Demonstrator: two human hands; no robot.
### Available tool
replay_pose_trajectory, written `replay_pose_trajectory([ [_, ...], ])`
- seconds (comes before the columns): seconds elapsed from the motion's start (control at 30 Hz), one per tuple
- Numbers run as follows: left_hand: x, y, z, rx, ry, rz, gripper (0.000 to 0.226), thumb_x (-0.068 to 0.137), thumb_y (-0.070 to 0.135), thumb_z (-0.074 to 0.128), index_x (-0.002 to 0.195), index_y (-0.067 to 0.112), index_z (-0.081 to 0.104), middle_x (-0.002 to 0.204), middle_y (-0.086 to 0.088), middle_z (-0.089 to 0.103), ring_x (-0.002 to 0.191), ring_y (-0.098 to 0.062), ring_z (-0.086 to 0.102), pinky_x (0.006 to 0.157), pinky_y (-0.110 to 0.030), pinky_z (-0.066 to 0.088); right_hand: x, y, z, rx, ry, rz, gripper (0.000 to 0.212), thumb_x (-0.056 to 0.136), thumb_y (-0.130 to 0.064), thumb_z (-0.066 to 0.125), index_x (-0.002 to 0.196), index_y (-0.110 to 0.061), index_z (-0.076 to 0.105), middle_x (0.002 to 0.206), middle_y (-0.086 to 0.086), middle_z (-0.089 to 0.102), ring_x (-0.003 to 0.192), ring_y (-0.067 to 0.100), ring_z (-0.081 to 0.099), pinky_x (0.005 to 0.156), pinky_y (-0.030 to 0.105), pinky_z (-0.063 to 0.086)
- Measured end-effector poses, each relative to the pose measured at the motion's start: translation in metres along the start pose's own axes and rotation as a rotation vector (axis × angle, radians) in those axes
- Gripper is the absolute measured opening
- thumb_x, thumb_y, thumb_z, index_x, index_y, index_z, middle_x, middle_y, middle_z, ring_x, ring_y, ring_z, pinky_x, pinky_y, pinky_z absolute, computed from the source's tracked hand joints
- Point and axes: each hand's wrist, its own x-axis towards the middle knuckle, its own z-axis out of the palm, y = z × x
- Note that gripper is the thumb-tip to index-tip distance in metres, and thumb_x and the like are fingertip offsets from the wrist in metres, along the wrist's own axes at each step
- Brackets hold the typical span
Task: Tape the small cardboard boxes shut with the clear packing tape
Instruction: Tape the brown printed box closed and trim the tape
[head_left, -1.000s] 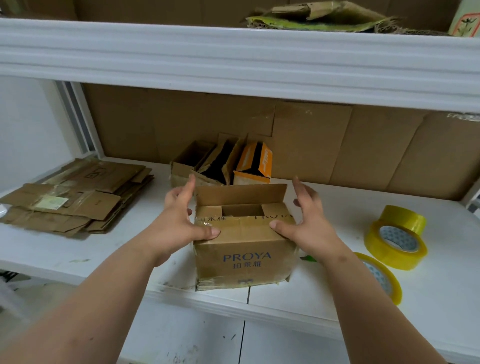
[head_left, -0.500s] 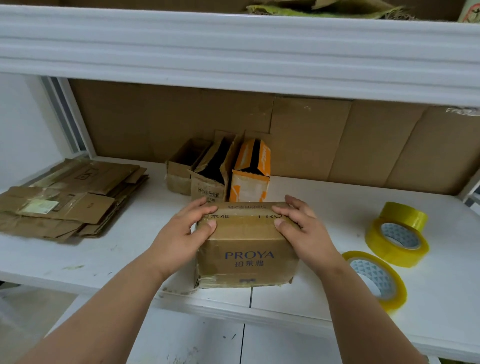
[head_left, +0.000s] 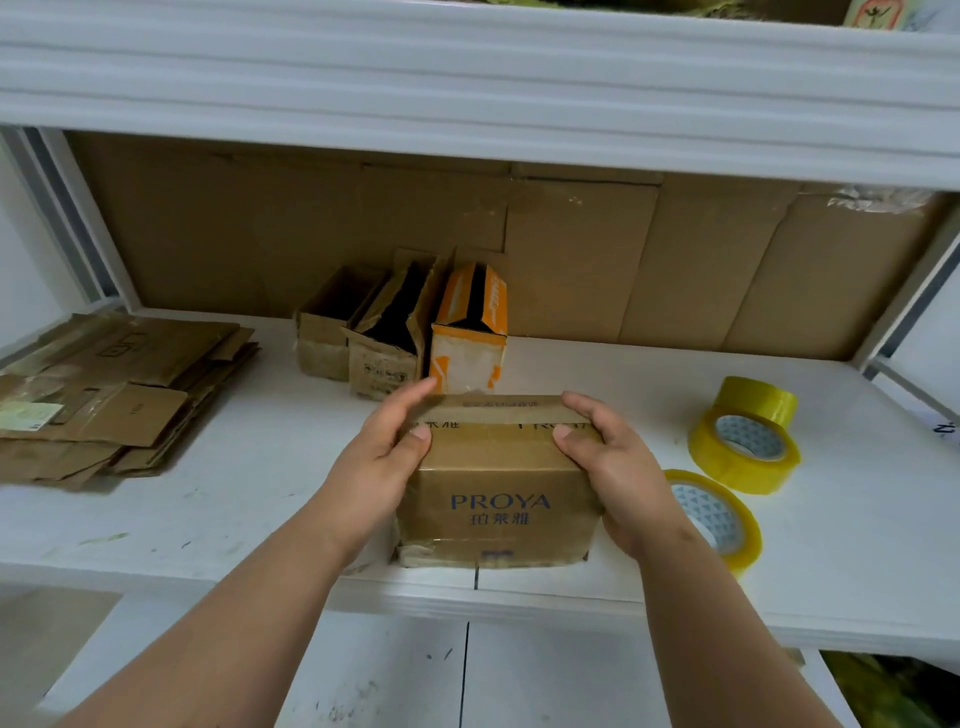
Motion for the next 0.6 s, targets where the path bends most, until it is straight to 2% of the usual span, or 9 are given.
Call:
replay_pose_trajectory([
  [0.1,0.003,0.003,0.003,0.131,-0.015,0.01,0.039,0.105,0.023,0.04,0.133,0.046,0.055,0.159,0.02,0.021,0.144,-0.002,0.021,0.12,-0.031,0.021,-0.005,0.001,-0.004,-0.076,0.012,-0.008,0.034,0.092,-0.035,0.066,0.121,-0.049,0.057,0.14,-0.009,0.049,0.12,0.017,0.056,0.103,0.042,0.05],
  [0.2,0.006,0.008,0.0,0.376,-0.054,-0.001,0.037,0.102,0.037,0.045,0.138,0.04,0.053,0.161,0.021,0.015,0.145,-0.005,0.021,0.113,-0.024,0.021,-0.007,-0.007,-0.007,-0.249,0.001,-0.055,0.046,0.097,-0.037,0.059,0.141,-0.035,0.049,0.152,-0.011,0.038,0.136,0.015,0.041,0.116,0.038,0.035],
  [0.27,0.006,0.011,-0.001,0.491,-0.08,-0.03,0.045,0.097,0.05,0.049,0.141,0.043,0.047,0.162,0.021,0.011,0.147,-0.009,0.02,0.115,-0.03,0.024,-0.008,-0.009,-0.008,-0.343,-0.017,-0.092,0.049,0.1,-0.039,0.051,0.147,-0.029,0.043,0.159,-0.01,0.03,0.145,0.013,0.029,0.121,0.033,0.023],
  [0.33,0.006,0.013,0.0,0.618,-0.081,-0.044,0.051,0.096,0.057,0.046,0.145,0.044,0.042,0.163,0.018,0.011,0.15,-0.016,0.015,0.12,-0.04,0.022,-0.012,-0.008,-0.01,-0.407,0.001,-0.132,0.049,0.104,-0.043,0.039,0.149,-0.027,0.04,0.16,-0.007,0.029,0.148,0.011,0.023,0.12,0.027,0.015],
  [0.4,0.005,0.017,0.003,0.799,-0.065,-0.042,0.055,0.096,0.064,0.036,0.148,0.045,0.035,0.163,0.014,0.013,0.149,-0.024,0.009,0.12,-0.042,0.019,-0.017,-0.001,-0.014,-0.336,0.126,-0.153,0.048,0.105,-0.044,0.034,0.148,-0.026,0.043,0.156,-0.005,0.037,0.146,0.013,0.028,0.115,0.026,0.018],
  [0.47,0.004,0.023,0.006,0.944,-0.04,-0.03,0.057,0.097,0.062,0.029,0.151,0.041,0.032,0.162,0.011,0.015,0.145,-0.027,0.009,0.117,-0.039,0.019,-0.018,0.01,-0.023,-0.275,0.354,-0.103,0.042,0.103,-0.038,0.042,0.141,-0.023,0.051,0.147,0.001,0.047,0.137,0.021,0.041,0.112,0.03,0.028],
  [0.53,0.003,0.028,0.01,0.989,-0.004,-0.016,0.056,0.1,0.055,0.031,0.153,0.036,0.031,0.16,0.01,0.019,0.139,-0.026,0.012,0.114,-0.033,0.02,-0.02,0.021,-0.038,-0.439,0.51,0.01,0.041,0.095,-0.032,0.053,0.133,-0.018,0.057,0.138,0.008,0.052,0.126,0.03,0.05,0.106,0.039,0.039],
  [0.6,0.001,0.031,0.016,0.994,0.035,-0.009,0.055,0.102,0.05,0.031,0.154,0.032,0.029,0.158,0.01,0.023,0.135,-0.023,0.015,0.112,-0.029,0.021,-0.026,0.031,-0.052,-0.738,0.474,0.15,0.047,0.088,-0.037,0.057,0.128,-0.013,0.057,0.131,0.012,0.054,0.121,0.033,0.052,0.102,0.041,0.043],
])
